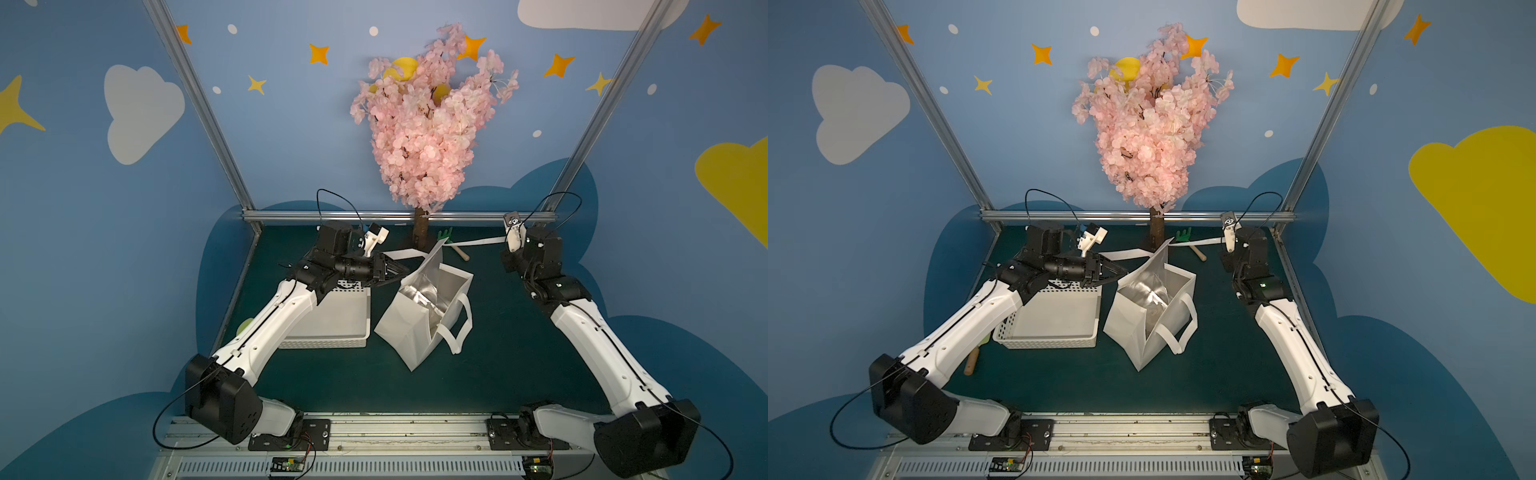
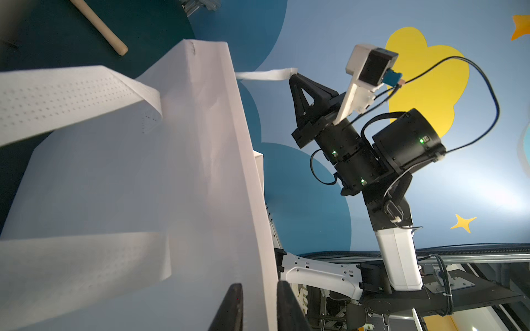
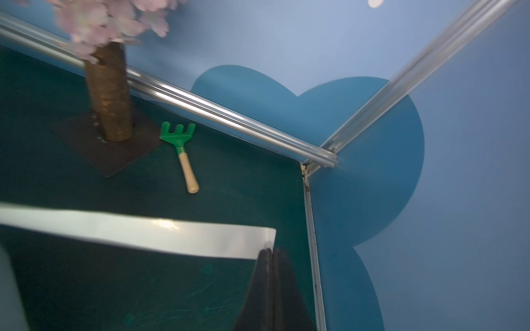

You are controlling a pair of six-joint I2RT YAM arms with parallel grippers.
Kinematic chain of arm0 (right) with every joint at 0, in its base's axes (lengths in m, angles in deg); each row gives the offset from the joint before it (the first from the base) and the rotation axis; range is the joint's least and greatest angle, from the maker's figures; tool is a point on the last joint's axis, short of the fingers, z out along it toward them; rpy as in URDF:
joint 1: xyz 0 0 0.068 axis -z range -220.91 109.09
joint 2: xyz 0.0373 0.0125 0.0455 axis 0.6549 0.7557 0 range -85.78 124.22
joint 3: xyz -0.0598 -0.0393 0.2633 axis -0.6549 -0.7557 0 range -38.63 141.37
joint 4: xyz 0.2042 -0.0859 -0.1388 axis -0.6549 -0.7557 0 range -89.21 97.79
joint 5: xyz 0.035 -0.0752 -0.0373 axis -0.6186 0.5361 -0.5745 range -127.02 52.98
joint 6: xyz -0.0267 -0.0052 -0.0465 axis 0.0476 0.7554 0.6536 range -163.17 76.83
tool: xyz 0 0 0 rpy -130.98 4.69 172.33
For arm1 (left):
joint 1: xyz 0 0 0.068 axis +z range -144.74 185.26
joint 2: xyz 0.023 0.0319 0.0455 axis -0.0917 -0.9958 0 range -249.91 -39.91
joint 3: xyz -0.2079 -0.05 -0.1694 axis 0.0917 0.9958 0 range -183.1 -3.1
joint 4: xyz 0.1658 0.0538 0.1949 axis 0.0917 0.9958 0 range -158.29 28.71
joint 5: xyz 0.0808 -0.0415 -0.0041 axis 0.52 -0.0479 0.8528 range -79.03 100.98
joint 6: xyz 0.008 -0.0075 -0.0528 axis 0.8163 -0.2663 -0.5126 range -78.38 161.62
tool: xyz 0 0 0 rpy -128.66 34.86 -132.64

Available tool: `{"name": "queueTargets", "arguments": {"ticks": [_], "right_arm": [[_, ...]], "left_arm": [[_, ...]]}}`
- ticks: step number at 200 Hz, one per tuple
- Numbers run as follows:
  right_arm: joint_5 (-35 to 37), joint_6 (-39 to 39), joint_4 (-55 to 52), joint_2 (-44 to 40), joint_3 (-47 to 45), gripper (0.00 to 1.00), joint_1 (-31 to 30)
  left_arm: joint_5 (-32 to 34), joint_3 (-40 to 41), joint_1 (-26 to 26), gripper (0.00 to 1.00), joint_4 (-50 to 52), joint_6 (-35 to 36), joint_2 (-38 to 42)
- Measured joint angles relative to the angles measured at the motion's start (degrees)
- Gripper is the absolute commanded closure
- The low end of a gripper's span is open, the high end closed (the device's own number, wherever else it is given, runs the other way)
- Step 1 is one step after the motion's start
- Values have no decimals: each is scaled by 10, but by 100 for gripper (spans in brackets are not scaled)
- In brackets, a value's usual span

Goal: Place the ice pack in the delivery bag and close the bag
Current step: Tear off the adhesive seal from the delivery bag, then place the adhesive seal at the center of the board.

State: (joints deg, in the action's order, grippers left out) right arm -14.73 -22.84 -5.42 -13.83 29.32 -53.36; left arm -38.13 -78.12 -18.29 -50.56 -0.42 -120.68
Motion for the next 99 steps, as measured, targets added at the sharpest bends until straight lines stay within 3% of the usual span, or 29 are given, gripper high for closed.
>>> {"name": "queueTargets", "arguments": {"ticks": [47, 81, 99], "right_arm": [[9, -28, -9, 54, 53, 100, 88], [-5, -75, -18, 47, 26, 100, 101], [-20, -108, -28, 39, -18, 70, 95]], "left_arm": [[6, 0, 12, 75, 9, 17, 17], [16, 0, 23, 74, 16, 31, 33], [23, 0, 29, 73, 20, 42, 37]]}}
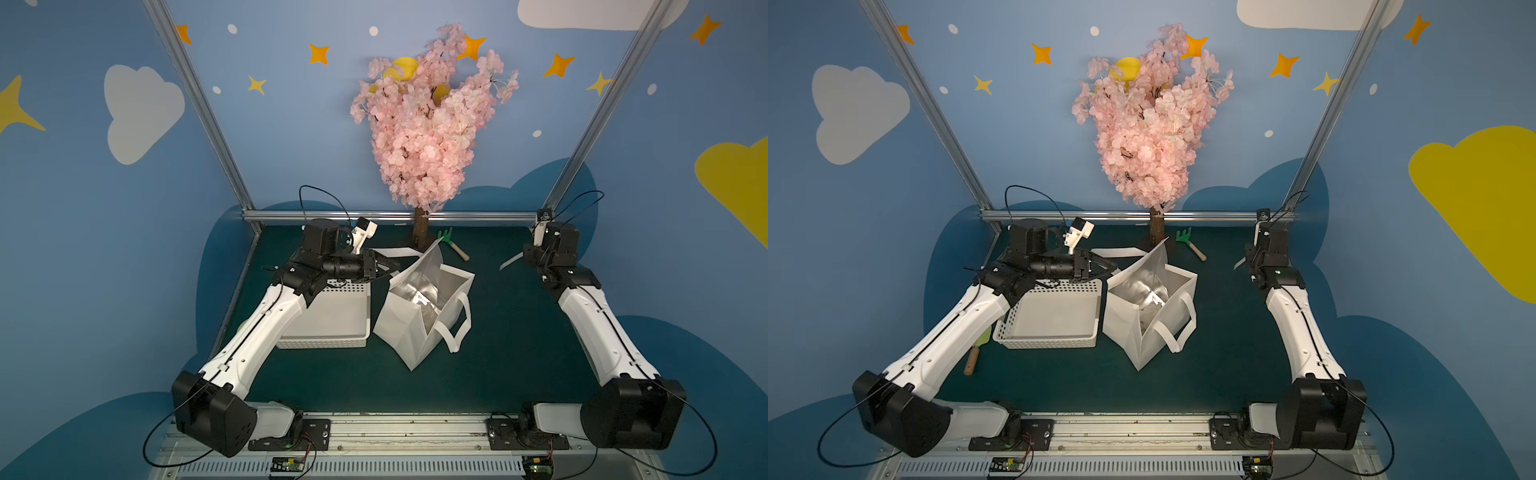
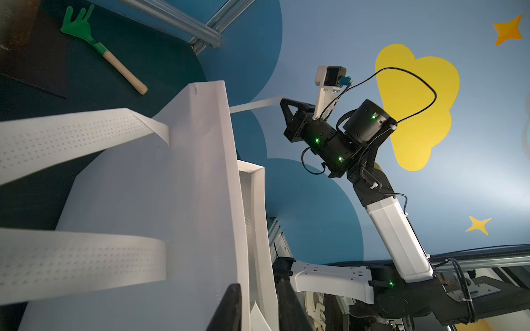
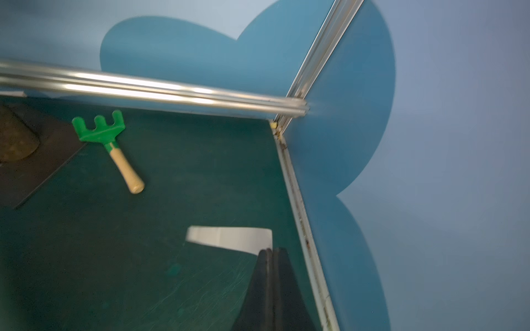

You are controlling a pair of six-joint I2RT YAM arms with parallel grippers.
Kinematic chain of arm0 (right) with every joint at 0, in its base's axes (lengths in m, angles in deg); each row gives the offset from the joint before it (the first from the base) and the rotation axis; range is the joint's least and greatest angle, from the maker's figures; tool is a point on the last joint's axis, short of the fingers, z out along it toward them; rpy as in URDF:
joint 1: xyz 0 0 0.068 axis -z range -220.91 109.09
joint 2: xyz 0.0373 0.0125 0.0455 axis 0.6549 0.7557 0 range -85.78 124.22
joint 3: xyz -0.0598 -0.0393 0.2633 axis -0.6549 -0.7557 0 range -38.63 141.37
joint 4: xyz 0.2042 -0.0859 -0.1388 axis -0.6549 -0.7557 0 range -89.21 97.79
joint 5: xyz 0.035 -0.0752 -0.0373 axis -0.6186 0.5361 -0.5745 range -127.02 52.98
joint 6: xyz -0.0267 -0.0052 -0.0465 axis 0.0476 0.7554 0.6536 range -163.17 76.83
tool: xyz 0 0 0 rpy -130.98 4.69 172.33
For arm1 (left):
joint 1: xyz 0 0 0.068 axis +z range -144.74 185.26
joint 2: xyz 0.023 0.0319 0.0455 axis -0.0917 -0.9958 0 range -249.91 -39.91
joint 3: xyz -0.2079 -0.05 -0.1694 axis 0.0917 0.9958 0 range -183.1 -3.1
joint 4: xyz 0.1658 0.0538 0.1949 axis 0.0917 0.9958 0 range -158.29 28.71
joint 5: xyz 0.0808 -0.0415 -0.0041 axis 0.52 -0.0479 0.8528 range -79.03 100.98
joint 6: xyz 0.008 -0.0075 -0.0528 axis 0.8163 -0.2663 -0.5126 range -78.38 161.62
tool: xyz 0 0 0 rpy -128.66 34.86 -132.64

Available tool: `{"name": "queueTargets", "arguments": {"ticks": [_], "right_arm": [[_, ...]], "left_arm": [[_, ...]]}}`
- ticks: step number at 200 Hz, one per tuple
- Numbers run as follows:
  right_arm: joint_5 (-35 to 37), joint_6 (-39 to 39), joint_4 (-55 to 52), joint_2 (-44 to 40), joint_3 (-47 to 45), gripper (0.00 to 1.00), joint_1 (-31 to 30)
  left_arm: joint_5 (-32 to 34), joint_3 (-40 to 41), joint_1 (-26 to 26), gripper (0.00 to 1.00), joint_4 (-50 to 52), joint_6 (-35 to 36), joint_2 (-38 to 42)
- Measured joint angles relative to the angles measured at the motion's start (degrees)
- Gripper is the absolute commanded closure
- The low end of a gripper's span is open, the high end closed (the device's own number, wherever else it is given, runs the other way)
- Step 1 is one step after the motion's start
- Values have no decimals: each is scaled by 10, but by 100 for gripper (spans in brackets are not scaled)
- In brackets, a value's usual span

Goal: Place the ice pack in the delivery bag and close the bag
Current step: Place the adhesive seal at the center of the board, then close the delivery bag at the center of the board.

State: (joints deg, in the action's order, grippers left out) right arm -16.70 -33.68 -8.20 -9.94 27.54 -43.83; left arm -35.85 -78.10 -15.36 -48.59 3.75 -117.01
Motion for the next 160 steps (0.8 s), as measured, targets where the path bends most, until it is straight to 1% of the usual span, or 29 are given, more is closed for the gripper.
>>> {"name": "queueTargets", "arguments": {"ticks": [6, 12, 46, 71, 100, 110, 131, 143, 160], "right_arm": [[-5, -7, -6, -1, -15, 59, -3], [-9, -16, -11, -1, -29, 54, -4], [-42, -51, -53, -19, -90, 47, -18], [-110, -66, -72, -83, -101, 48, -25], [-248, -80, -67, -195, -120, 48, -37], [-293, -81, -68, -230, -132, 48, -55], [-377, -80, -70, -284, -163, 50, -111], [-409, -79, -72, -306, -182, 53, -144], [-434, -80, -73, -325, -209, 55, -187]], "left_arm": [[2, 0, 3, 73, 2, 3, 0], [3, 0, 6, 72, 5, 6, 0], [11, 0, 30, 68, 14, 29, -1], [19, 1, 45, 68, 13, 45, -5], [27, 23, 50, 68, -3, 64, -11], [29, 34, 50, 68, -9, 71, -17], [31, 66, 48, 63, -27, 85, -33], [32, 97, 47, 63, -42, 89, -35], [34, 139, 47, 62, -66, 94, -33]]}}
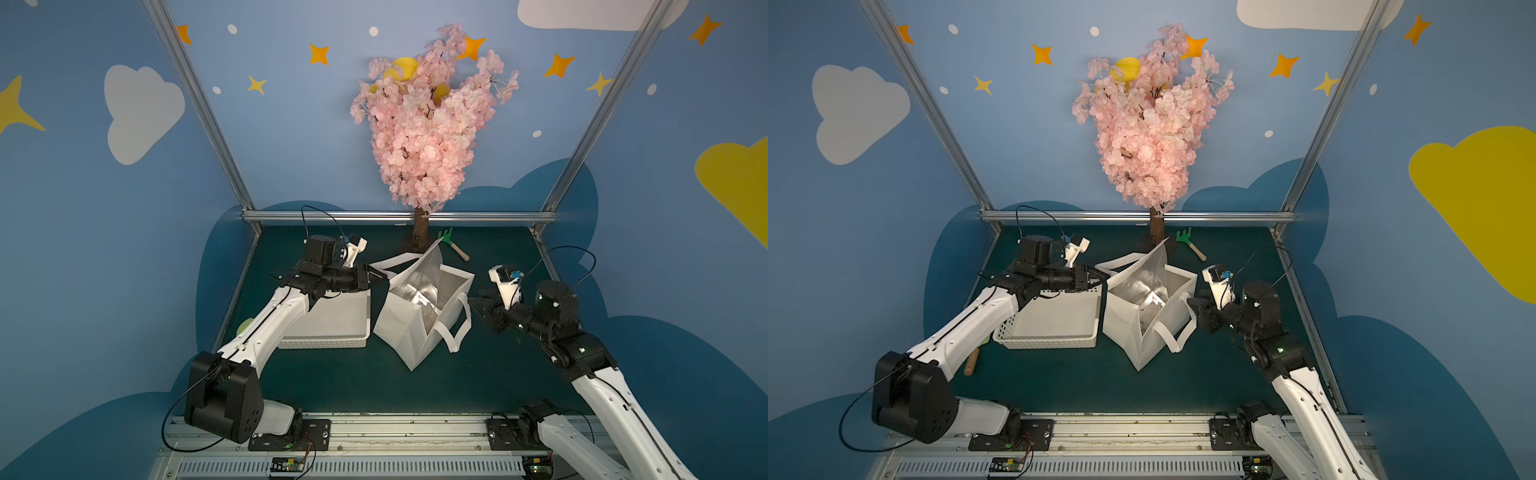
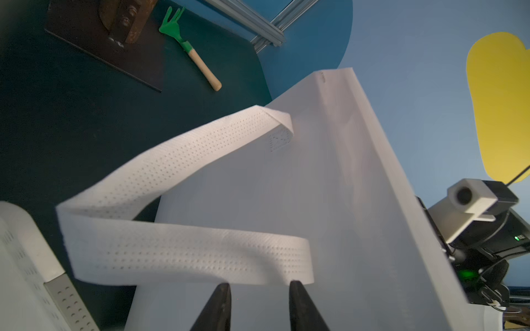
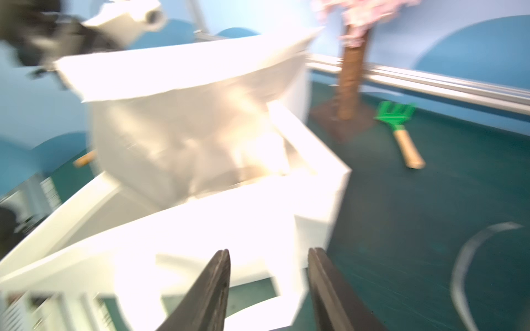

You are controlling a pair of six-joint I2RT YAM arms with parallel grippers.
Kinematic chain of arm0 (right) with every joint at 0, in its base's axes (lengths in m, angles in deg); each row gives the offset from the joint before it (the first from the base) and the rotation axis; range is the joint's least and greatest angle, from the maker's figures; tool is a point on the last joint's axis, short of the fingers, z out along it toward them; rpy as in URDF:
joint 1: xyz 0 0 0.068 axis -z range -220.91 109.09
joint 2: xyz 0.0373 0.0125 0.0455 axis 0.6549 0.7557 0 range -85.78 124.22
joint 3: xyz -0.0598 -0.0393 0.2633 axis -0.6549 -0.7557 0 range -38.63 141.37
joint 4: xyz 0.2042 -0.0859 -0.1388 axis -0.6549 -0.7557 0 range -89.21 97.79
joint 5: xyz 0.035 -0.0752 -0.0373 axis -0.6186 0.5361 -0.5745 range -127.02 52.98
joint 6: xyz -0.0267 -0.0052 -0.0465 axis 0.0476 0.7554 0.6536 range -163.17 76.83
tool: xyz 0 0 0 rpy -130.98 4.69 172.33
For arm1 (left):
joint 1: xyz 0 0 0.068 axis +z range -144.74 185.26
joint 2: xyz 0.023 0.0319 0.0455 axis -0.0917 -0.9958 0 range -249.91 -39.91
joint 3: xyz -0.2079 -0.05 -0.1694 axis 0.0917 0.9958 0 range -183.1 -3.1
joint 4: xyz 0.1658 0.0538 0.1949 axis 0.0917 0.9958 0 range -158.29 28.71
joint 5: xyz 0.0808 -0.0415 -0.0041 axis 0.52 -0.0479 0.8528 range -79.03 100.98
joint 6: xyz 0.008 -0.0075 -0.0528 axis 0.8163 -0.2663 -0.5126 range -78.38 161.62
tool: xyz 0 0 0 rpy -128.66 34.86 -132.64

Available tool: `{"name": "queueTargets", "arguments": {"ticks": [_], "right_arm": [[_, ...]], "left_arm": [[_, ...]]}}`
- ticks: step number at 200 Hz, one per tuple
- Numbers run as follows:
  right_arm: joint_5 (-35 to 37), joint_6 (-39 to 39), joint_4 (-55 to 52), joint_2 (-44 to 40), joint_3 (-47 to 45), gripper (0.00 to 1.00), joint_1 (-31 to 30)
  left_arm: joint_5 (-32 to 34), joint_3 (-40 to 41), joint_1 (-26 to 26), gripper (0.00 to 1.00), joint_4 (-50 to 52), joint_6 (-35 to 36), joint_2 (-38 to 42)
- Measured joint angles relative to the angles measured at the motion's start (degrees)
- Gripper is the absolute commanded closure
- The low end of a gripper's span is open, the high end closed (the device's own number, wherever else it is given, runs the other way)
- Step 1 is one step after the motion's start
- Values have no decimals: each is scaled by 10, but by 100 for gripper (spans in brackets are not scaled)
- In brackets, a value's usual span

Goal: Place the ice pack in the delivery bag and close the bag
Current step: Close the delivery bag at the center of the board.

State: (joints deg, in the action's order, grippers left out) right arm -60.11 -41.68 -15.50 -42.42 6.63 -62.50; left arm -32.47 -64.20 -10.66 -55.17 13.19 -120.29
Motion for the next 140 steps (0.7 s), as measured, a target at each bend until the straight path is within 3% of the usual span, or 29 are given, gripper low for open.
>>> {"name": "queueTargets", "arguments": {"ticks": [36, 73, 140], "right_arm": [[-7, 0, 17, 12, -34, 56, -80], [12, 0, 73, 104, -26, 55, -146], [50, -3, 136, 231, 29, 56, -169]], "left_arm": [[-2, 51, -5, 56, -52, 13, 6], [-6, 93, -30, 52, -92, 34, 22], [-11, 159, -45, 31, -106, 72, 121]]}}
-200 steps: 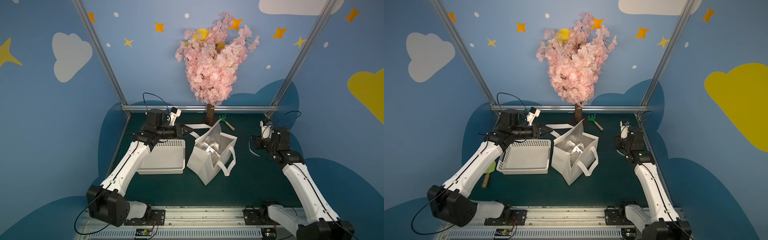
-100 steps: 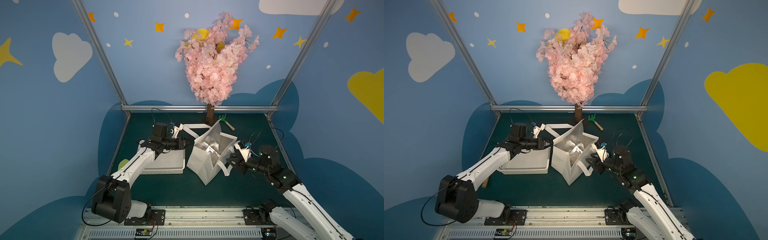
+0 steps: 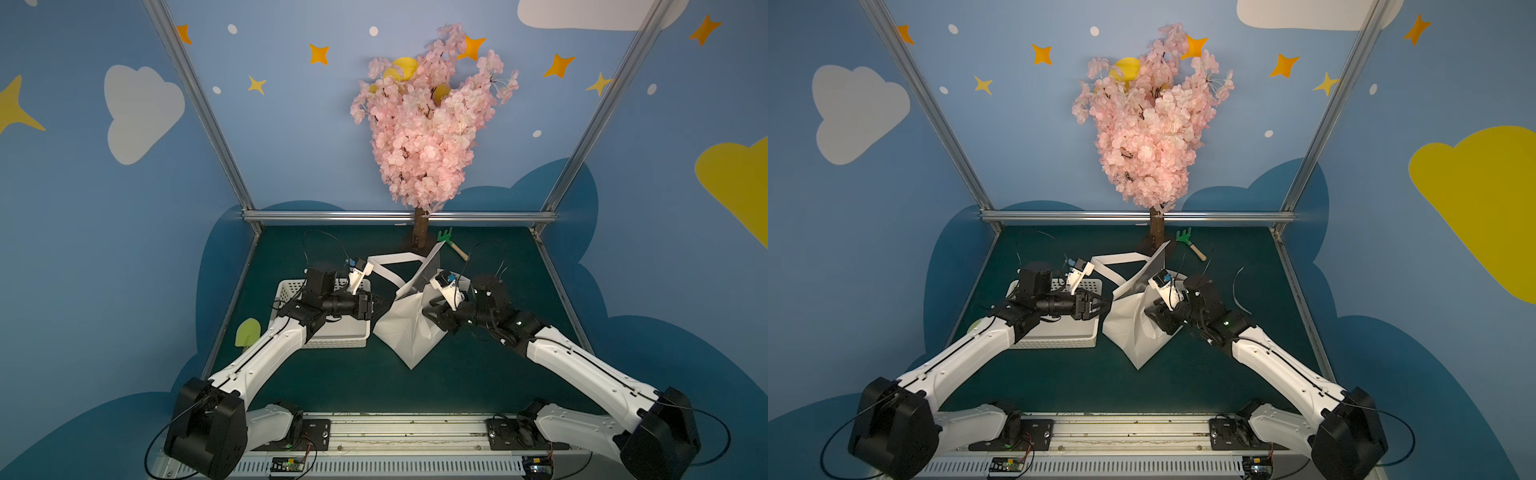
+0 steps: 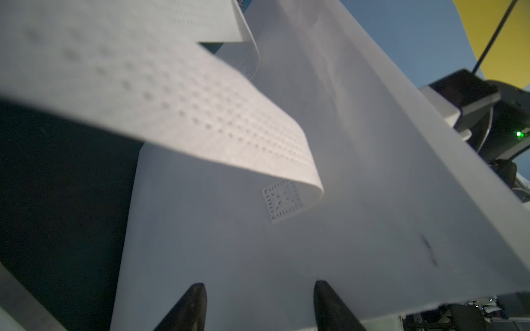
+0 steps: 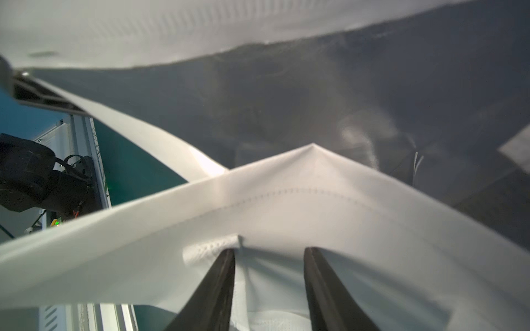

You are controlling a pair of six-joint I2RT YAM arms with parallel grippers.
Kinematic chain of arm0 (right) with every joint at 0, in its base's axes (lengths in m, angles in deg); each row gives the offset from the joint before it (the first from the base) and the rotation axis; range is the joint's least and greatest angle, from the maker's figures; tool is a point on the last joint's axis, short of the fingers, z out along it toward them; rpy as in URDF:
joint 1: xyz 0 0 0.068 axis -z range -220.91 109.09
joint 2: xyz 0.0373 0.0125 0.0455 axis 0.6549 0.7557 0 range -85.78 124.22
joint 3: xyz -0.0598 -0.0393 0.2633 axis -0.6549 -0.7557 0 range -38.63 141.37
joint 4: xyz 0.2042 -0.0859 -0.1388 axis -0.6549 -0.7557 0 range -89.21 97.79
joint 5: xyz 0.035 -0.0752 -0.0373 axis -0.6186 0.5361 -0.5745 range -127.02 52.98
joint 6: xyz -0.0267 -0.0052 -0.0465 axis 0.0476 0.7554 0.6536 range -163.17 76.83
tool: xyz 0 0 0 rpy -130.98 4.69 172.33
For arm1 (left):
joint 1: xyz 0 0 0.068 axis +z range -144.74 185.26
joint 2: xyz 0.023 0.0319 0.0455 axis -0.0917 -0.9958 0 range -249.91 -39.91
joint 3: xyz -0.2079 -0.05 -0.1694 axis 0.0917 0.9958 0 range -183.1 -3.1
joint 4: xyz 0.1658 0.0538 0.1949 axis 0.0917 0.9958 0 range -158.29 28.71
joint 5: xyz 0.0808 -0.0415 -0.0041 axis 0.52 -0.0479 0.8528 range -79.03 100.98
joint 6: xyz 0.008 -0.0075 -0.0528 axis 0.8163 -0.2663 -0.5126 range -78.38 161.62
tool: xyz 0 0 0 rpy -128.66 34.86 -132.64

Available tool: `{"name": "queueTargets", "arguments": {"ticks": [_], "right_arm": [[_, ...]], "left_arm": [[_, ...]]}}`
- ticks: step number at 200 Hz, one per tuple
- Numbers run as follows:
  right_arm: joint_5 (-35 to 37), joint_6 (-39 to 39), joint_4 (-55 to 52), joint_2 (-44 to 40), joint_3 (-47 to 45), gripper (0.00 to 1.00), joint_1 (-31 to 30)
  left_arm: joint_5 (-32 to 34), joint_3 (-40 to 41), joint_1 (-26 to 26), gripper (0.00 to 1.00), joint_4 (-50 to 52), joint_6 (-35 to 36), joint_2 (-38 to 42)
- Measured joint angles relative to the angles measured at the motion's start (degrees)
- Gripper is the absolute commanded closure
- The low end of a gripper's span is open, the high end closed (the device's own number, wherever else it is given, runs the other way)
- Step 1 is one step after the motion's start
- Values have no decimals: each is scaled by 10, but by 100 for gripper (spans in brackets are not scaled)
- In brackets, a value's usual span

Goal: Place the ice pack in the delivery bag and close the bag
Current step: Close the delivery bag at the center of the board.

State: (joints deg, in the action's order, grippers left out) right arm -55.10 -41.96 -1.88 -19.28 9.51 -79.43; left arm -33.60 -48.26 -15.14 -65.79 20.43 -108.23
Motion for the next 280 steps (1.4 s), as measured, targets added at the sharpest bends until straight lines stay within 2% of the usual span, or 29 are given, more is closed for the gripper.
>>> {"name": "queueTargets", "arguments": {"ticks": [16, 38, 70, 127, 159, 187, 214, 241, 280], "right_arm": [[3, -1, 7, 13, 8, 56, -2], [6, -3, 12, 26, 17, 56, -5], [9, -6, 16, 34, 24, 55, -7], [11, -10, 19, 36, 24, 55, -11], [12, -10, 19, 37, 24, 55, -11], [12, -13, 19, 37, 24, 55, -12], [14, -13, 18, 37, 25, 55, -14], [23, -14, 19, 38, 26, 55, -16], [28, -15, 22, 54, 34, 55, -25]], "left_arm": [[0, 21, 0, 27, 0, 5, 39], [7, 61, 0, 15, -10, 4, 102], [36, 123, -16, 12, -52, 0, 178], [118, 120, -67, 10, -61, 33, 155], [195, 116, -67, 8, -40, 82, 195], [217, 110, -63, 8, -38, 125, 203], [209, 106, -56, 8, -47, 137, 162], [156, 106, -56, 8, -80, 116, 126], [105, 104, -84, 8, -120, 90, 88]]}}
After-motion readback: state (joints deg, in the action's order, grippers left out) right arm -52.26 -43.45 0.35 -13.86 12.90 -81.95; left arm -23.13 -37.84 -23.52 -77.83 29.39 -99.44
